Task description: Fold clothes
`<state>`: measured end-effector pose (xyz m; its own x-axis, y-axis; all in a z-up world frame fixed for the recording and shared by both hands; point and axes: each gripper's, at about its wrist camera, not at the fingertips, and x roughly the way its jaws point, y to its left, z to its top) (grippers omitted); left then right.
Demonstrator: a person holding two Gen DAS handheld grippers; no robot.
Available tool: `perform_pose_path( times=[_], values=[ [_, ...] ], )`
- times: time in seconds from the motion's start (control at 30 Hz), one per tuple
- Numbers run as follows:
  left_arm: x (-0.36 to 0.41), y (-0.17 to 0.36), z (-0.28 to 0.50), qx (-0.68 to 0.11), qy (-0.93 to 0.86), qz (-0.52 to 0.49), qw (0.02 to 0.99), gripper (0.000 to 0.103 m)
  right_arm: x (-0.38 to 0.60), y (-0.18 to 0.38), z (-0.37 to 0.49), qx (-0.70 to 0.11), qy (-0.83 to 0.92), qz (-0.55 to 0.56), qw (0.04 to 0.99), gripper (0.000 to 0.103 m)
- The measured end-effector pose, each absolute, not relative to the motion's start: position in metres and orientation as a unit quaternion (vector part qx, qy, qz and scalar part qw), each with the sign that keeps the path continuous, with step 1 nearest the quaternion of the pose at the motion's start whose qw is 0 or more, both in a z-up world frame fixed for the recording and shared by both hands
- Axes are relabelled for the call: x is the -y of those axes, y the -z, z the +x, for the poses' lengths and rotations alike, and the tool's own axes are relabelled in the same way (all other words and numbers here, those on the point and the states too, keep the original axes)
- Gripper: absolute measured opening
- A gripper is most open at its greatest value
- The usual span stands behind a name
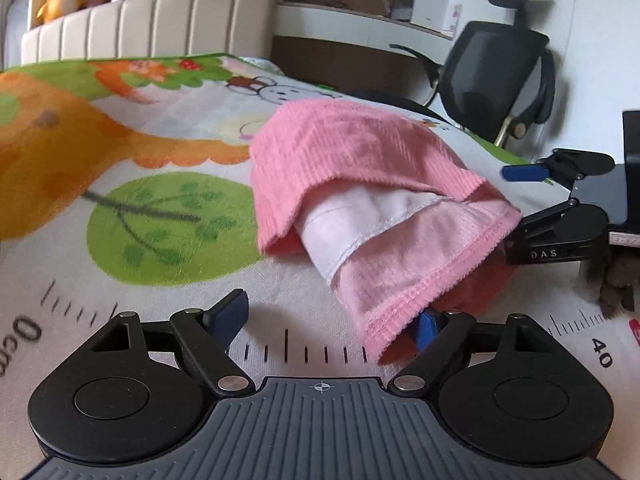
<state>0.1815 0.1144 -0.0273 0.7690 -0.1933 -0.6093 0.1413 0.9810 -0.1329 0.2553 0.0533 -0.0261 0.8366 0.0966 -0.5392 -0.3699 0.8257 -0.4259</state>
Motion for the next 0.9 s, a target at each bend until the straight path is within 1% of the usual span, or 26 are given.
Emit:
perform_pose_path(
  times=[0.03,0.13,0.27,0.33,0.4,0.43,0.5,0.53,0.57,0.6,0.67,0.7,0.77,0.83,0.9],
  values=[
    [-0.114,0.027,0.181,-0.329,0.085,-0.041,0.94,0.087,-0.047,0.026,0.259,-0.258,-0.122,-0.259,0.923,0.081],
    [-0.11,0.028,0.18,-0.334,0.078,-0.034,0.939,0.087,-0.035,0.023,0.276,-0.275,-0.094,-0.222,0.931,0.081],
    [-0.102,0.027,0.175,-0.336,0.081,-0.023,0.938,0.089,-0.015,0.011,0.279,-0.288,-0.066,-0.189,0.937,0.081],
    [-0.099,0.027,0.175,-0.337,0.083,-0.017,0.938,0.091,-0.003,-0.001,0.272,-0.275,-0.04,-0.188,0.942,0.081],
    [-0.097,0.028,0.175,-0.339,0.083,-0.012,0.937,0.093,0.003,-0.015,0.26,-0.233,-0.014,-0.201,0.951,0.08],
    [-0.096,0.028,0.176,-0.34,0.083,-0.011,0.937,0.093,0.003,-0.023,0.25,-0.208,-0.024,-0.208,0.955,0.077],
    [-0.096,0.028,0.176,-0.341,0.081,-0.009,0.937,0.094,-0.003,-0.037,0.23,-0.172,-0.064,-0.222,0.958,0.066],
    [-0.095,0.028,0.176,-0.341,0.081,-0.008,0.936,0.094,-0.01,-0.042,0.22,-0.162,-0.092,-0.229,0.955,0.055],
    [-0.095,0.028,0.176,-0.341,0.08,-0.006,0.936,0.094,-0.021,-0.043,0.213,-0.16,-0.123,-0.241,0.949,0.047],
    [-0.094,0.028,0.176,-0.342,0.08,-0.005,0.936,0.094,-0.034,-0.041,0.206,-0.162,-0.156,-0.259,0.939,0.043],
    [-0.094,0.028,0.176,-0.342,0.079,-0.004,0.936,0.094,-0.061,-0.027,0.192,-0.16,-0.205,-0.303,0.917,0.032],
    [-0.094,0.028,0.176,-0.342,0.08,-0.004,0.936,0.094,-0.075,-0.02,0.185,-0.158,-0.229,-0.325,0.904,0.03],
    [-0.095,0.028,0.176,-0.342,0.082,-0.007,0.936,0.095,-0.091,-0.008,0.184,-0.153,-0.235,-0.353,0.892,0.02],
    [-0.096,0.028,0.175,-0.341,0.083,-0.011,0.936,0.095,-0.101,0.003,0.191,-0.152,-0.223,-0.374,0.887,0.013],
    [-0.098,0.028,0.175,-0.34,0.085,-0.017,0.936,0.095,-0.094,0.011,0.21,-0.167,-0.185,-0.381,0.89,0.011]
  ],
)
